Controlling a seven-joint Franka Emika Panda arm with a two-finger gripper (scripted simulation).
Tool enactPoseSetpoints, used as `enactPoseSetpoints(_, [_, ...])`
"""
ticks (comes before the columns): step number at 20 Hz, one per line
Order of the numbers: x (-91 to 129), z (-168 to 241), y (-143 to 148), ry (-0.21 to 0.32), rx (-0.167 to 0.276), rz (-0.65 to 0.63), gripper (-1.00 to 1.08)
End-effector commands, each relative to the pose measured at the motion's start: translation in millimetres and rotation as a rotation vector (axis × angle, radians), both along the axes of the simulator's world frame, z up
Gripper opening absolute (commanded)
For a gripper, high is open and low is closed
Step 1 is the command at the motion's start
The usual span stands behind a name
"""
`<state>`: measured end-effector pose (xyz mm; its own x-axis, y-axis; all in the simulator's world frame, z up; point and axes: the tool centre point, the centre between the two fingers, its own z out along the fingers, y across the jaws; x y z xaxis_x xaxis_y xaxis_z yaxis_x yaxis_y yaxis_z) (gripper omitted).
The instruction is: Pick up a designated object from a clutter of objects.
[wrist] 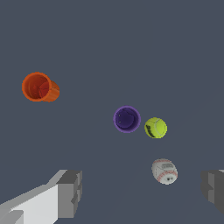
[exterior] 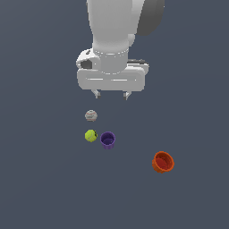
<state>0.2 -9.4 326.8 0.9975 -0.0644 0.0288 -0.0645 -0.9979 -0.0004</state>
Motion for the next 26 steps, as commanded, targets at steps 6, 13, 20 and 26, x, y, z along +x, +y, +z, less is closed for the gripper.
enactPoseSetpoints(6, [3.1,3.6,-10.5,-0.016,0.014,-0.039,1.00])
enactPoseSetpoints(13, [5.1,9.0,-19.2,-0.031,0.026,-0.073,1.00])
enactPoseSetpoints(20, [10.1,-12.7,-27.9,-0.026,0.027,-0.080,1.00])
enactPoseSetpoints(26, [16.8,-57.5,-46.1,-0.016,0.026,-0.094,1.00])
